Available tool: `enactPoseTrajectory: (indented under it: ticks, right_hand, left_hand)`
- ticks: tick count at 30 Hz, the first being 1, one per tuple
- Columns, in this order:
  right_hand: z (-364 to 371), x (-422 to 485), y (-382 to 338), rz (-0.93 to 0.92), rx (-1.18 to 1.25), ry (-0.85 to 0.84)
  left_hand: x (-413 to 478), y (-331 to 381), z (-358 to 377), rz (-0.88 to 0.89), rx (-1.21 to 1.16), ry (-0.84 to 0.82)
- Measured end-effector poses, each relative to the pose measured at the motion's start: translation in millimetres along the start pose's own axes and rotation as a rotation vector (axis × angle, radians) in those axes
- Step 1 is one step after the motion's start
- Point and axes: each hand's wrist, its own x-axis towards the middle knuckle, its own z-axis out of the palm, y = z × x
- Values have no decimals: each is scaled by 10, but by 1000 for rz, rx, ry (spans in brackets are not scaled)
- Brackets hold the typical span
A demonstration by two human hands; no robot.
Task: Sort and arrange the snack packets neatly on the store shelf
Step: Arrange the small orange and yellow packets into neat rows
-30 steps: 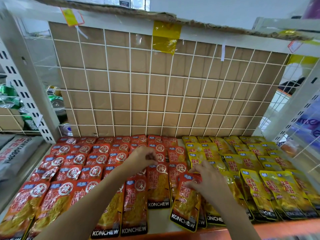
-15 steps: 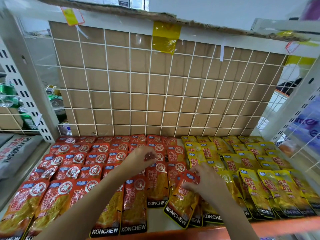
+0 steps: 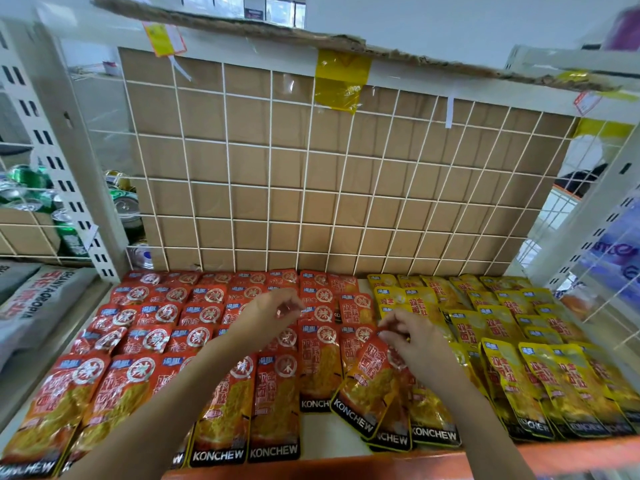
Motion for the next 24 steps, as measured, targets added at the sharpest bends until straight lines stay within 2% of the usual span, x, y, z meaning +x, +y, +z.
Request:
enactPoseTrajectory:
  ticks: [5,12,24]
  right_hand:
    - [193,171,-237,-85,19,-112]
    - [578,298,-400,-157,-90,-304]
    - [723,273,-367,-258,-219,-256]
  left_hand:
    - [-82,-72,-57,1,54,-2]
    - [-237,-73,-96,86,144,11]
    - [-281,-87,-12,105,150,-6]
